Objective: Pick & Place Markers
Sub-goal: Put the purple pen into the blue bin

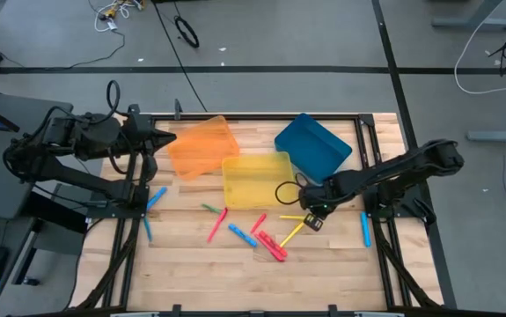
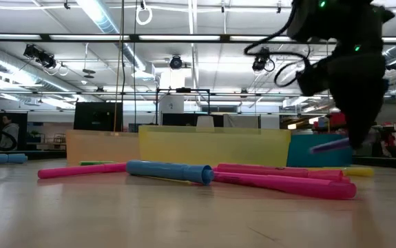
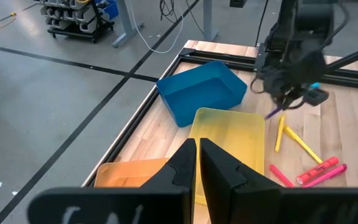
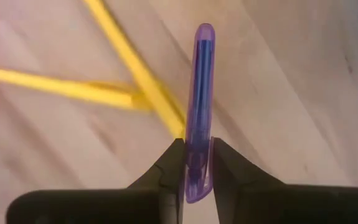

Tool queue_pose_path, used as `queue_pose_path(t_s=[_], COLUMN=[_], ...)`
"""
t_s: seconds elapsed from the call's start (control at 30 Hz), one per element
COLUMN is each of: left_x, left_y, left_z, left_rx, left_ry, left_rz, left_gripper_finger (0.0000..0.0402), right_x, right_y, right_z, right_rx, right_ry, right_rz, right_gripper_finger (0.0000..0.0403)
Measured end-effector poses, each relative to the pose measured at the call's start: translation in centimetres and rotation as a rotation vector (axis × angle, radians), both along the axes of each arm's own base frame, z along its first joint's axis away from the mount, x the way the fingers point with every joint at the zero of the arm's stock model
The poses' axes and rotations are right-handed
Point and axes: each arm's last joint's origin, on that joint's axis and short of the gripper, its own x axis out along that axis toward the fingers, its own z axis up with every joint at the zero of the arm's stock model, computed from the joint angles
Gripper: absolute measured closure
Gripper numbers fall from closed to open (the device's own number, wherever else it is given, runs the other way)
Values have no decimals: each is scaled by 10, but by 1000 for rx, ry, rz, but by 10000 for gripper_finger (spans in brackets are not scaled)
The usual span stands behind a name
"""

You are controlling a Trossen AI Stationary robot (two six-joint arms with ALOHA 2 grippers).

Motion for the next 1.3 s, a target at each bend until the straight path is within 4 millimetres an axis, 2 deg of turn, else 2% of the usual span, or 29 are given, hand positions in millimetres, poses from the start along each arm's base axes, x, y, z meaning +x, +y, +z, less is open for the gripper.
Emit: queue_pose_path(t_s=[0.37,0.6,0.83,1.07,1.3], left_x=[0,0,0,0,0], left_y=[0,0,0,0,0], left_z=[0,0,0,0,0], left_rx=[0,0,1,1,0], left_ry=[0,0,0,0,-1], left_rz=[0,0,0,0,0], left_gripper_finger=[374,374,374,374,374], right_x=[-28,-27,-14,7,7], right_y=[8,4,-6,-36,-79], right_z=[77,109,142,148,144], right_rx=[65,60,65,43,-12], right_ry=[-115,-123,-175,-180,-153], right_rz=[-123,-110,-122,-132,-165], right_gripper_finger=[353,353,353,353,353])
